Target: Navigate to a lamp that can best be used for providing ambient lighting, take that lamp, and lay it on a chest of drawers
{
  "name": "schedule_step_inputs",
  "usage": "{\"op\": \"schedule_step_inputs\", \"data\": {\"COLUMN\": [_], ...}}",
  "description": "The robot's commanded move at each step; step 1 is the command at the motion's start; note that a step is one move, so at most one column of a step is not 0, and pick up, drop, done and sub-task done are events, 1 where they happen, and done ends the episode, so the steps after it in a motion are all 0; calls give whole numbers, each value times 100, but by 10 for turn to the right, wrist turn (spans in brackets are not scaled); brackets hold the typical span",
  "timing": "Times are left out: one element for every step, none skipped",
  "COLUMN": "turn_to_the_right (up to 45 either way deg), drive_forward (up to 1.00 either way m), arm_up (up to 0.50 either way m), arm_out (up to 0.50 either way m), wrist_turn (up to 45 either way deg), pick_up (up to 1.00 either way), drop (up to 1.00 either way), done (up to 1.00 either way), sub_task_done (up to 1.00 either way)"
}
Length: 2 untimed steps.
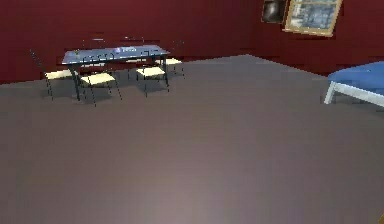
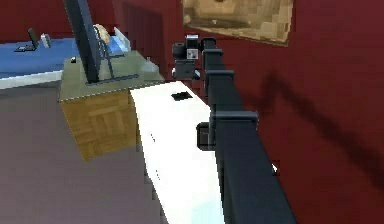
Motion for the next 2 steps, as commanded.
{"op": "schedule_step_inputs", "data": {"turn_to_the_right": [0,0], "drive_forward": [0,0], "arm_up": [0,0], "arm_out": [0,-10], "wrist_turn": [0,0], "pick_up": [0,0], "drop": [100,0], "done": [0,0], "sub_task_done": [0,0]}}
